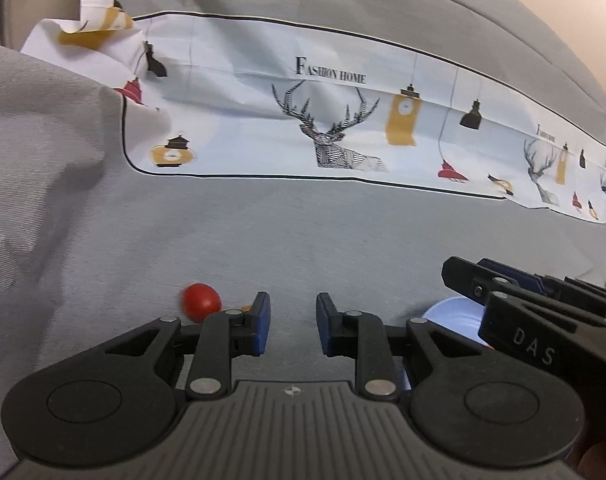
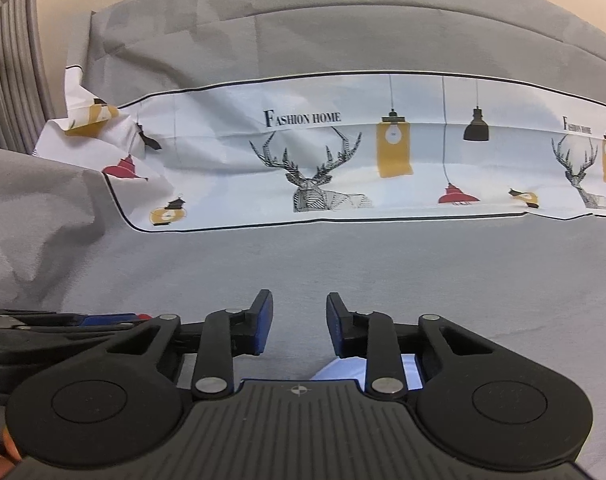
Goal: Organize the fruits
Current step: 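Move both tools back toward the last tomato and yellow fruit, then grasp the red tomato with the left tool while the right tool grasps the yellow fruit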
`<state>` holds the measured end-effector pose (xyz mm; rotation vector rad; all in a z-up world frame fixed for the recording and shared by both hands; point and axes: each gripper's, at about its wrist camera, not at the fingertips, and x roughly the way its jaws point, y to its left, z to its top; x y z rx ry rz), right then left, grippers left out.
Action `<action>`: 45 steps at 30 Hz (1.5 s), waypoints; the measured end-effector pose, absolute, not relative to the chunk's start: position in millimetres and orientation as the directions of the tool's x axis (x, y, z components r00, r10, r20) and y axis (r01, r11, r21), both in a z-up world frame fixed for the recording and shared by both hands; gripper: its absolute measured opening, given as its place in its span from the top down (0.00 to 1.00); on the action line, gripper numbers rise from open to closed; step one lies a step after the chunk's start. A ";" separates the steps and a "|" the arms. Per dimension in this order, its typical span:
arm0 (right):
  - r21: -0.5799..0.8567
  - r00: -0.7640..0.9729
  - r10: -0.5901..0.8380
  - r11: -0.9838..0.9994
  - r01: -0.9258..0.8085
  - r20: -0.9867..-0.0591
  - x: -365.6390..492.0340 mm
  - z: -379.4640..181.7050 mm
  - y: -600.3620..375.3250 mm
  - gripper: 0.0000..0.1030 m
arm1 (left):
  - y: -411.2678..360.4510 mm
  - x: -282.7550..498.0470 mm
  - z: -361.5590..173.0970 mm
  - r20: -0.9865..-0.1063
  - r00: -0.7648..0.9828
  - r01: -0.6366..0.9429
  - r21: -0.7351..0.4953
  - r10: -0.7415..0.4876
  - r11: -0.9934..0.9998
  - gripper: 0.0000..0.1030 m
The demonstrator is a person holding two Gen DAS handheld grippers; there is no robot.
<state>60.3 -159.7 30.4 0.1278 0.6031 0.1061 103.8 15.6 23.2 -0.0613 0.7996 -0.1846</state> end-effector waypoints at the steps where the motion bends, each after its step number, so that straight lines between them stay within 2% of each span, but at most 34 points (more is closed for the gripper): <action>1: 0.153 0.820 0.142 0.986 -0.067 -0.555 60.2 30.2 -157.8 0.75 | 16.8 104.2 23.3 -0.707 0.682 0.139 -0.127 -0.187 0.982 0.77; 3: 0.158 0.820 0.150 0.985 -0.074 -0.552 60.3 29.2 -154.4 0.80 | 18.8 104.6 24.1 -0.704 0.685 0.134 -0.130 -0.186 0.982 0.83; 7: 0.173 0.822 0.170 0.981 -0.089 -0.543 60.0 27.1 -148.2 0.83 | 24.2 106.0 24.8 -0.700 0.692 0.116 -0.137 -0.179 0.984 0.86; 17: 0.180 0.821 0.232 0.971 -0.160 -0.521 60.4 16.0 -131.5 0.83 | 46.0 113.4 20.2 -0.712 0.688 0.035 -0.160 -0.140 0.987 0.86; 22: 0.162 0.810 0.274 0.961 -0.222 -0.519 59.5 2.6 -119.1 0.83 | 76.4 123.1 12.6 -0.733 0.671 -0.093 -0.226 -0.106 0.970 0.86; 29: 0.161 0.783 0.314 0.949 -0.270 -0.537 68.7 -12.5 -103.6 0.83 | 106.8 135.4 0.1 -0.749 0.647 -0.183 -0.335 -0.143 0.924 0.85; 32: 0.156 0.769 0.337 0.940 -0.302 -0.543 77.4 -19.6 -90.1 0.80 | 110.1 140.2 -4.2 -0.752 0.637 -0.199 -0.371 -0.168 0.907 0.83; 35: 0.157 0.753 0.358 0.932 -0.328 -0.553 86.7 -26.7 -77.2 0.72 | 106.4 144.7 -8.7 -0.755 0.629 -0.185 -0.380 -0.188 0.906 0.74; 38: 0.137 0.741 0.370 0.924 -0.357 -0.560 92.4 -32.2 -65.2 0.62 | 104.9 150.1 -12.7 -0.760 0.618 -0.180 -0.383 -0.198 0.906 0.70; 40: 0.120 0.731 0.368 0.921 -0.370 -0.574 96.9 -36.8 -58.7 0.62 | 105.6 153.7 -16.3 -0.762 0.615 -0.183 -0.387 -0.203 0.904 0.67; 45: 0.126 0.709 0.354 0.927 -0.354 -0.611 110.8 -48.9 -61.0 0.62 | 101.9 162.7 -26.1 -0.776 0.595 -0.175 -0.380 -0.210 0.908 0.66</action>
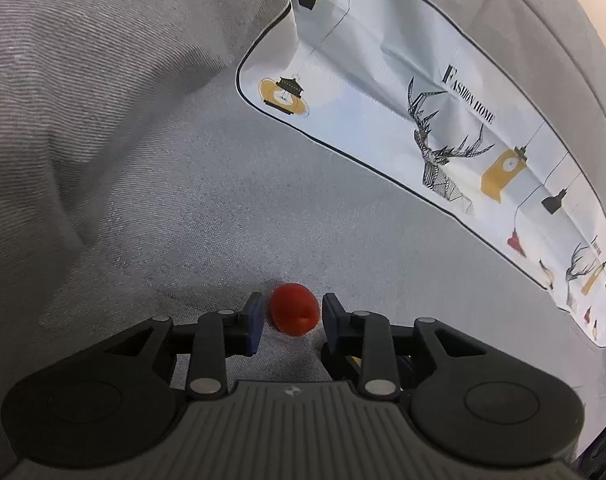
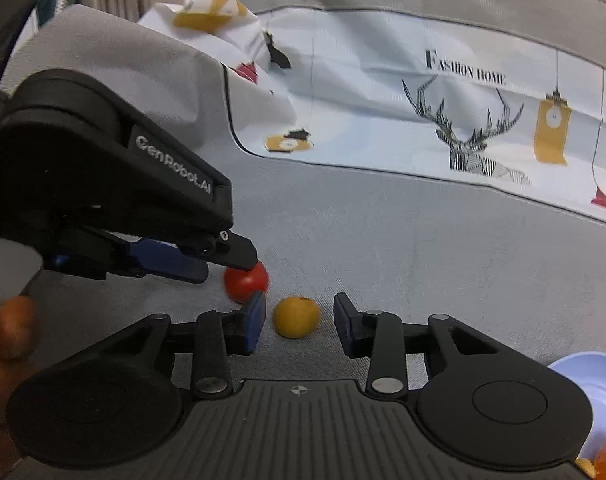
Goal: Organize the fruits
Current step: 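Grasp the red tomato with the left tool while the right tool grasps the yellow fruit, then carry the held tomato and yellow fruit over the blue plate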
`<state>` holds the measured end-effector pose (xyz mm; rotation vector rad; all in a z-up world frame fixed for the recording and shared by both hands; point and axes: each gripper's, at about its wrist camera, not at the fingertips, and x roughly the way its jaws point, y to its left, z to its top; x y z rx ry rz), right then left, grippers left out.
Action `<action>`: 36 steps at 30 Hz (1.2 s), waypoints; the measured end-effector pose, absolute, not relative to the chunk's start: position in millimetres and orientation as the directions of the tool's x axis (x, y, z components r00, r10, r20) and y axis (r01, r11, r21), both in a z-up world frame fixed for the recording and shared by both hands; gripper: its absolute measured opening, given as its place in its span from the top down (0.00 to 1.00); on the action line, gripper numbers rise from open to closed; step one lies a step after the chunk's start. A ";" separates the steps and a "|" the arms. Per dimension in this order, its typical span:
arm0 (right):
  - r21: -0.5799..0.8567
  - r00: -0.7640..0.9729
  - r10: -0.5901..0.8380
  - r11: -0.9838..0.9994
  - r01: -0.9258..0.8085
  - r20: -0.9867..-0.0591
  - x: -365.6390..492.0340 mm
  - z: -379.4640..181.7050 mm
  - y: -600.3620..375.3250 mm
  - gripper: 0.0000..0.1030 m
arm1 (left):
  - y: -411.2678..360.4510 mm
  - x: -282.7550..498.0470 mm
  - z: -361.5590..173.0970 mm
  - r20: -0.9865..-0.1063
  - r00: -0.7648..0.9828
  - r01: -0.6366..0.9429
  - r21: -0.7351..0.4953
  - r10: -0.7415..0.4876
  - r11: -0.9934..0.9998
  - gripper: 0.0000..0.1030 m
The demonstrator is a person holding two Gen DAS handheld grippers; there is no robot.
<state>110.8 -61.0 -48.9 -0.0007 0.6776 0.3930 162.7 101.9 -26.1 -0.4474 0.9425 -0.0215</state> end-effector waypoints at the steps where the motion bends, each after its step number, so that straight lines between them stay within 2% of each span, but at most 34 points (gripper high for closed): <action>1: 0.129 0.704 0.352 0.927 -0.351 -0.617 112.9 -51.0 -61.9 0.62 | 101.4 164.1 -28.0 -0.777 0.591 -0.172 -0.387 -0.219 0.906 0.66; 6: 0.142 0.686 0.360 0.924 -0.355 -0.632 115.3 -56.2 -63.1 0.63 | 94.3 170.6 -32.1 -0.785 0.580 -0.157 -0.372 -0.220 0.915 0.66; 8: 0.140 0.686 0.360 0.924 -0.356 -0.632 114.2 -56.4 -63.3 0.66 | 92.4 172.4 -34.3 -0.789 0.573 -0.158 -0.370 -0.220 0.915 0.66; 10: 0.141 0.687 0.361 0.924 -0.357 -0.630 112.4 -55.9 -64.1 0.73 | 91.1 173.7 -36.4 -0.795 0.566 -0.160 -0.366 -0.218 0.917 0.66; 24: 0.162 0.713 0.351 0.933 -0.321 -0.608 95.9 -41.1 -83.8 0.73 | 86.7 161.0 -20.4 -0.779 0.602 -0.135 -0.318 -0.177 0.939 0.70; 32: 0.169 0.746 0.345 0.938 -0.304 -0.570 63.8 -12.5 -111.7 0.73 | 80.7 122.2 6.9 -0.745 0.656 -0.066 -0.218 -0.123 0.974 0.70; 36: 0.184 0.766 0.341 0.940 -0.288 -0.544 40.9 10.5 -132.2 0.73 | 79.0 92.5 21.8 -0.720 0.682 -0.040 -0.212 -0.129 0.976 0.70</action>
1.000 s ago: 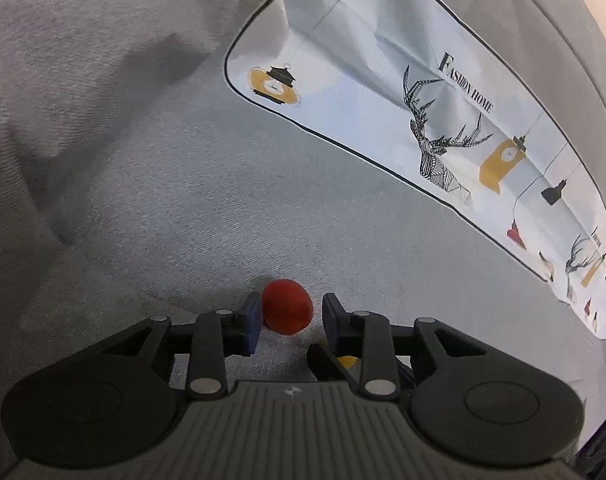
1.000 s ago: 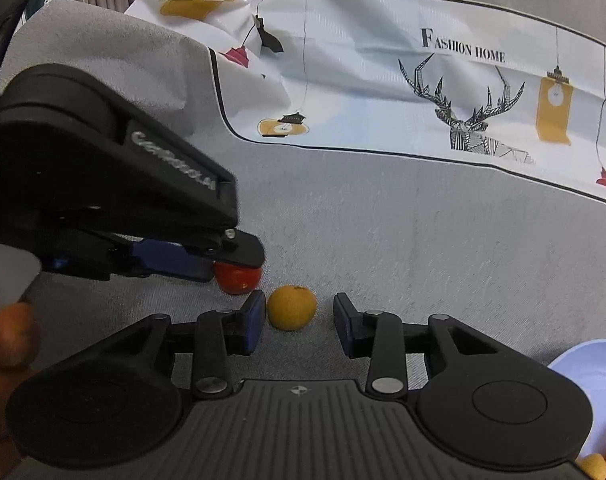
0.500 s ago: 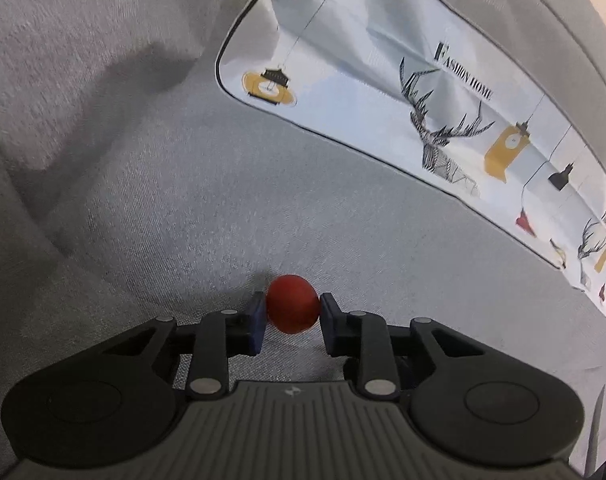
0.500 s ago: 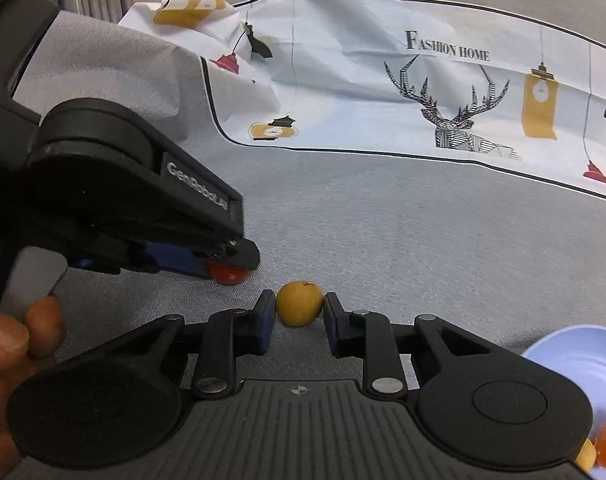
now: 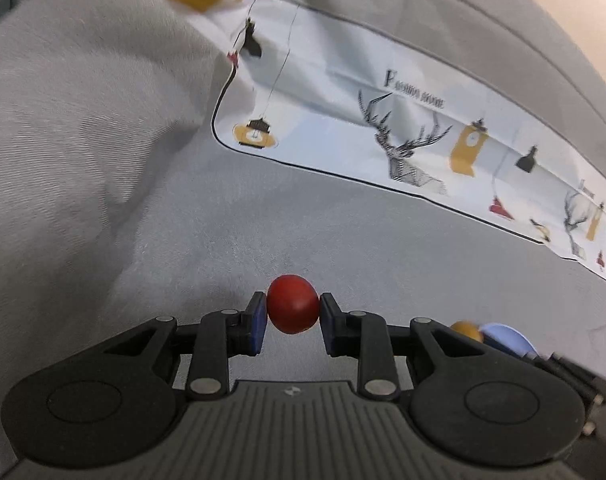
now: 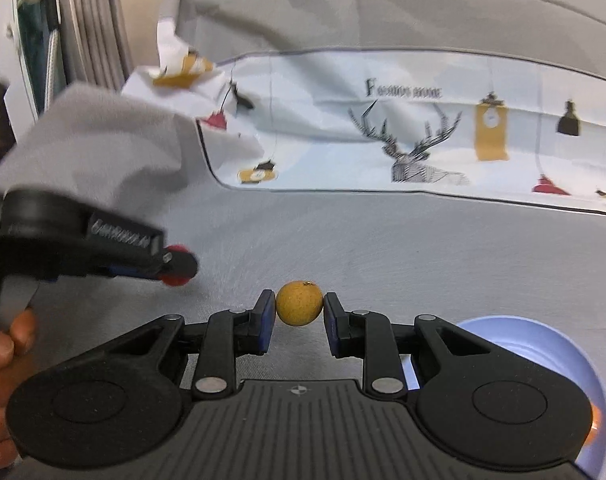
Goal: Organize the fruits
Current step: 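Carry the held tomato and yellow fruit over the blue plate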
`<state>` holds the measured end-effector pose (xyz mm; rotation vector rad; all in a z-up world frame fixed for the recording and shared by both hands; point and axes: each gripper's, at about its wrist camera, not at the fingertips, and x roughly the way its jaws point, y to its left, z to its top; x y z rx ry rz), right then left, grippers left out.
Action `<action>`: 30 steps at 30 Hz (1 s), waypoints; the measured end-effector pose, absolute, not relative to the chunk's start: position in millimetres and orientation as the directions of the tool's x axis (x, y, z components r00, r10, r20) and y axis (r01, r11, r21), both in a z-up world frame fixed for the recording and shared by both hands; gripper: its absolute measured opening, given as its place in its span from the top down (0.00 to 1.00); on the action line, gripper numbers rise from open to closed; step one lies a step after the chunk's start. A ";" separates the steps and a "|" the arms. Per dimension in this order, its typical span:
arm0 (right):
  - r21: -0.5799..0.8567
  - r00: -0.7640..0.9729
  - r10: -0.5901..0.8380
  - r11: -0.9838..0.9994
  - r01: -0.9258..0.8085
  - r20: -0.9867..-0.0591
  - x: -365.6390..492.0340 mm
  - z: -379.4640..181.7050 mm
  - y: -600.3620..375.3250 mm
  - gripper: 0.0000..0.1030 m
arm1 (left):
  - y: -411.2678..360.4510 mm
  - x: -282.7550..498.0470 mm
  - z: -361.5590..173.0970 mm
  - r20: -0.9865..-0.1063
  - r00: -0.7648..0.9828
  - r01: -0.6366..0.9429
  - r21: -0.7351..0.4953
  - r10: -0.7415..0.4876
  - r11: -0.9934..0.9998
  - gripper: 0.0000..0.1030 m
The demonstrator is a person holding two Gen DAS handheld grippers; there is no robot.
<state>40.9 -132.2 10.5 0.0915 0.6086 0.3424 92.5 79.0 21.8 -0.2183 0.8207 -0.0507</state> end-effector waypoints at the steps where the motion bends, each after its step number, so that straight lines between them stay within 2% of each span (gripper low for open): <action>1: 0.179 0.772 0.340 0.940 -0.290 -0.537 35.1 16.2 -136.7 0.73 | 78.5 84.9 25.3 -0.715 0.686 -0.034 -0.214 -0.133 0.976 0.70; 12: 0.095 0.836 0.277 0.960 -0.264 -0.474 -6.0 46.5 -179.2 0.73 | 51.7 56.2 39.8 -0.696 0.697 0.075 -0.170 -0.173 0.983 0.70; 30: 0.072 0.837 0.193 0.981 -0.182 -0.513 13.8 35.8 -214.5 0.73 | 31.3 75.9 24.0 -0.733 0.646 0.128 -0.169 -0.211 0.977 0.70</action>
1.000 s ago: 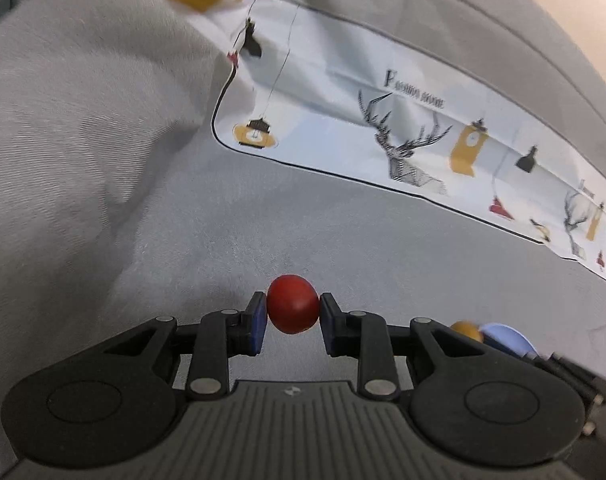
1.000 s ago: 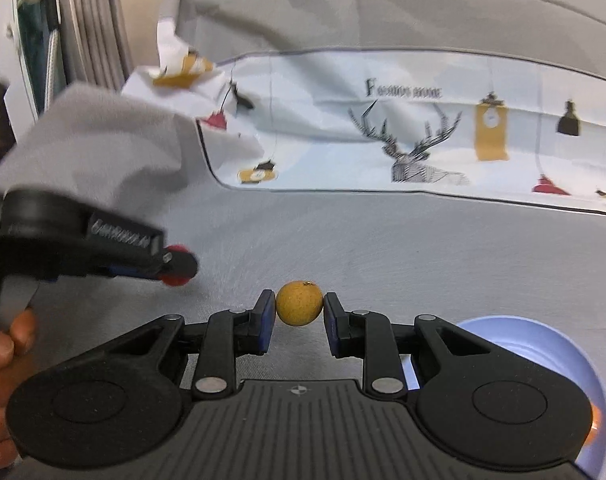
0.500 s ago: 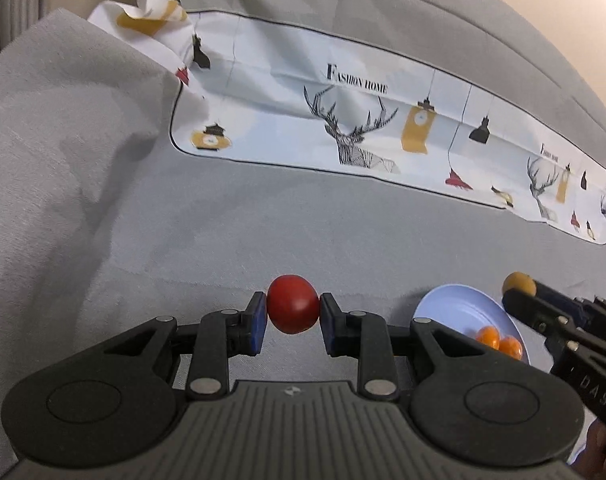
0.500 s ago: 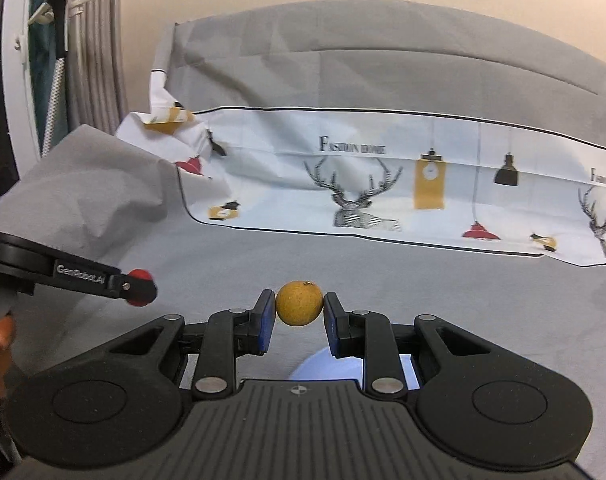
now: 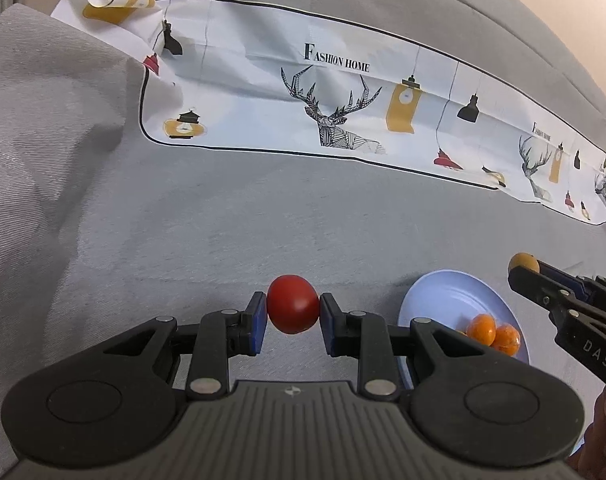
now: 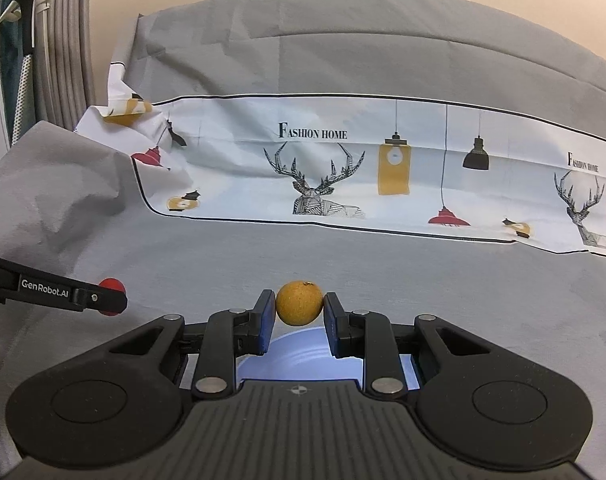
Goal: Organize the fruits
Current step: 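Carry the held tomato and yellow fruit over the blue plate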
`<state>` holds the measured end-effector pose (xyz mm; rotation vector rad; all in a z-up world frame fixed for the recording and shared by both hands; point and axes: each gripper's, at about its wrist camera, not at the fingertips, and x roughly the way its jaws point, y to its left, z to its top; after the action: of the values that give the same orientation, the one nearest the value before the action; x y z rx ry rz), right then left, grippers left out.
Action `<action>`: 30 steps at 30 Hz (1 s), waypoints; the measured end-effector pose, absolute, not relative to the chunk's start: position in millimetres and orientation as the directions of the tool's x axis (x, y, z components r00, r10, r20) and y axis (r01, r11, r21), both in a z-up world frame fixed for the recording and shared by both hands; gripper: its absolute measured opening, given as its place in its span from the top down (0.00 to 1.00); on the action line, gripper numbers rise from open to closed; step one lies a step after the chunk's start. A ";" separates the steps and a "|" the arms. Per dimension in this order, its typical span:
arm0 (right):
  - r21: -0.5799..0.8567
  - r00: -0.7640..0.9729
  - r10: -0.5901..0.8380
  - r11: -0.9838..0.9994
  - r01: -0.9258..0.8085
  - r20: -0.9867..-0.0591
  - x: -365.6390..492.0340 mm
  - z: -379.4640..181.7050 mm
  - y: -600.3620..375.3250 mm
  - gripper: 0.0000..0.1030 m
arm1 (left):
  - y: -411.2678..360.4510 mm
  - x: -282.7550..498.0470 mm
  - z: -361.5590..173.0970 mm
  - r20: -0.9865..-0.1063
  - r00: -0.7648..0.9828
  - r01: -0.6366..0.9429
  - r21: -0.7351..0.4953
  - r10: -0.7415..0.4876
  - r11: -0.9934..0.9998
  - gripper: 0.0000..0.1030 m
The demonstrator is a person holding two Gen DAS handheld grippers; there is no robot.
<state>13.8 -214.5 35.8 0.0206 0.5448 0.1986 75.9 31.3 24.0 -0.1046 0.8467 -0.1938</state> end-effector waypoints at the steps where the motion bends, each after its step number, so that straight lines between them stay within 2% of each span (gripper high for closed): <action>1: 0.074 0.837 0.191 0.981 -0.179 -0.513 14.2 35.6 -215.8 0.73 | 30.6 76.5 23.4 -0.733 0.646 0.130 -0.169 -0.213 0.977 0.70; 30: 0.078 0.833 0.180 0.984 -0.163 -0.523 17.1 34.1 -218.1 0.73 | 11.0 77.5 23.3 -0.703 0.664 0.203 -0.158 -0.255 0.966 0.70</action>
<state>17.1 -218.1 34.1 0.0306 0.5570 0.1815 77.5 11.0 23.3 -0.0681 0.8041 -0.2590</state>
